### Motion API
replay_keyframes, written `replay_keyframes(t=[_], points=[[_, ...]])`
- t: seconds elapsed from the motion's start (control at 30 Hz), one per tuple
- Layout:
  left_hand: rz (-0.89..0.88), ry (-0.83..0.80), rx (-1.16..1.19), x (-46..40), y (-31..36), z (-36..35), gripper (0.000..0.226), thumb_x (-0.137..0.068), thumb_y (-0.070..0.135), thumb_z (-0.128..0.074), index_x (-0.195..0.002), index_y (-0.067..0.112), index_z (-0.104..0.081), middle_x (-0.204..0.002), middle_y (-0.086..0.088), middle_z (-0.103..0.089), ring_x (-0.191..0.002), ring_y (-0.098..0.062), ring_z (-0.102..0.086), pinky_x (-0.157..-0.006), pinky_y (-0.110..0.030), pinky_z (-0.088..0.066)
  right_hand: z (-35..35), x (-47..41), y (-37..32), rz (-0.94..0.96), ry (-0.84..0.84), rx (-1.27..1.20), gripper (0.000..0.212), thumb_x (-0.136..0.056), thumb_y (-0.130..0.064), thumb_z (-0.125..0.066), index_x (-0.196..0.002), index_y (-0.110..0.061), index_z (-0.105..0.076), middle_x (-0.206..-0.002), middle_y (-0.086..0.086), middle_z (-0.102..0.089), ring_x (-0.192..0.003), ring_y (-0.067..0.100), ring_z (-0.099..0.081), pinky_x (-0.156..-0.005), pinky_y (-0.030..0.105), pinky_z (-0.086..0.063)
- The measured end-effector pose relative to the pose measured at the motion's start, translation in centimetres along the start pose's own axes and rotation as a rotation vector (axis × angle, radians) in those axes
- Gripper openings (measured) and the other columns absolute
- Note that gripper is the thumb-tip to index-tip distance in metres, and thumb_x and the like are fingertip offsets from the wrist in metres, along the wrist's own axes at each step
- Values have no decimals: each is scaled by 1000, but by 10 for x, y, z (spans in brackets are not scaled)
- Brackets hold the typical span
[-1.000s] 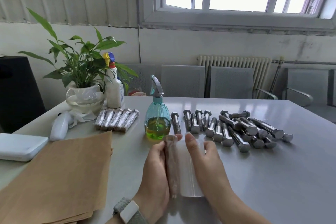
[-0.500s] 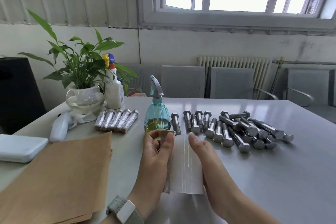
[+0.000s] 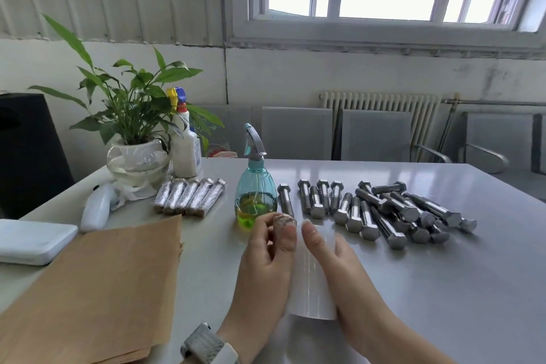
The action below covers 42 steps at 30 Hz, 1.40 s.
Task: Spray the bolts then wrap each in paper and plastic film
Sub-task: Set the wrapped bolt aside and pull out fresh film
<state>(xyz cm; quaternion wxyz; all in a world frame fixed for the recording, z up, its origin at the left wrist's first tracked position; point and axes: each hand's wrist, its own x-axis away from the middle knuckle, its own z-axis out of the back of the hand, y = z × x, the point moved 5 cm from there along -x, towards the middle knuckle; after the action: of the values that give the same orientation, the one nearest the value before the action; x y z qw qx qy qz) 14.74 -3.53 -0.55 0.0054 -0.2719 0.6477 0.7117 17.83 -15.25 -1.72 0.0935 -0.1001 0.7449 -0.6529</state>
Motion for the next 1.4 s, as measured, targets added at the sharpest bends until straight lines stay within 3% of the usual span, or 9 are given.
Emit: replay_keyframes(t=[0.13, 0.27, 0.43, 0.53, 0.7, 1.0, 1.2, 1.3, 1.4], points=[[-68, 119, -211, 1, 2, 5, 39, -82, 67, -39, -99, 35, -53, -92, 22, -64, -84, 1, -62, -69, -13, -47, 0, 3, -8, 140, 170, 198, 75, -56, -87, -62, -96, -23, -60, -84, -11, -73, -77, 7, -70, -73, 35, -56], [187, 163, 14, -1, -11, 8, 33, -96, 51, -43, -103, 23, -58, -95, 0, -70, -90, -16, -68, -84, -42, -55, -9, 18, -25, 420, 220, 349, 65, -60, -81, -61, -102, -31, -54, -87, -26, -68, -73, -2, -66, -57, 11, -47], [420, 94, 381, -8, -22, 10, 46, -92, 47, -51, -113, 7, -54, -111, -28, -61, -94, -38, -64, -86, -47, -55, -29, 51, -52, 972, -136, 231, 61, -82, -61, -66, -120, -16, -50, -109, -17, -68, -90, 3, -69, -74, 17, -53], [521, 187, 683, -16, -26, 21, 35, -99, 46, -45, -109, 13, -50, -79, -16, -55, -52, -22, -58, -45, -26, -47, -17, 39, -51, 614, -127, -134, 73, -64, -73, -75, -113, -22, -58, -101, 17, -67, -81, 44, -68, -63, 57, -58], [572, 155, 826, -22, -25, 34, 19, -96, 37, -53, -93, 19, -50, -49, 7, -35, -28, -3, -27, -27, -13, -26, 18, 9, -33, 250, 139, -197, 60, -68, -71, -71, -104, -24, -60, -98, 30, -63, -63, 34, -69, -51, 41, -55], [689, 214, -126, -103, -20, 93, 29, -99, 38, -42, -80, 17, -48, -57, 0, -44, -40, -15, -35, -48, -17, -29, 27, -10, -13, 185, 190, -29, 52, -48, -79, -69, -84, -42, -61, -91, 20, -67, -82, 46, -68, -61, 64, -56], [291, -85, -1185, -178, -28, 80, 22, -100, 25, -42, -96, 9, -56, -91, -11, -67, -71, -27, -64, -54, -26, -52, 25, -17, -8, 246, 156, 157, 61, -58, -69, -67, -101, -28, -59, -82, -10, -71, -70, 14, -70, -68, 40, -59], [156, -143, -1399, -188, -48, 66, 34, -99, 40, -43, -118, 15, -56, -118, -12, -65, -105, -31, -63, -86, -35, -51, 28, -24, -3, 296, 155, 172, 50, -61, -59, -66, -98, -26, -62, -83, -20, -70, -70, 5, -68, -65, 21, -53], [62, -136, -1540, -192, -68, 60, 31, -100, 37, -41, -123, 20, -52, -119, -11, -64, -109, -32, -61, -86, -36, -49, 28, -29, -1, 302, 146, 153, 55, -58, -64, -71, -98, -26, -63, -81, -14, -72, -68, 6, -69, -62, 17, -53]])
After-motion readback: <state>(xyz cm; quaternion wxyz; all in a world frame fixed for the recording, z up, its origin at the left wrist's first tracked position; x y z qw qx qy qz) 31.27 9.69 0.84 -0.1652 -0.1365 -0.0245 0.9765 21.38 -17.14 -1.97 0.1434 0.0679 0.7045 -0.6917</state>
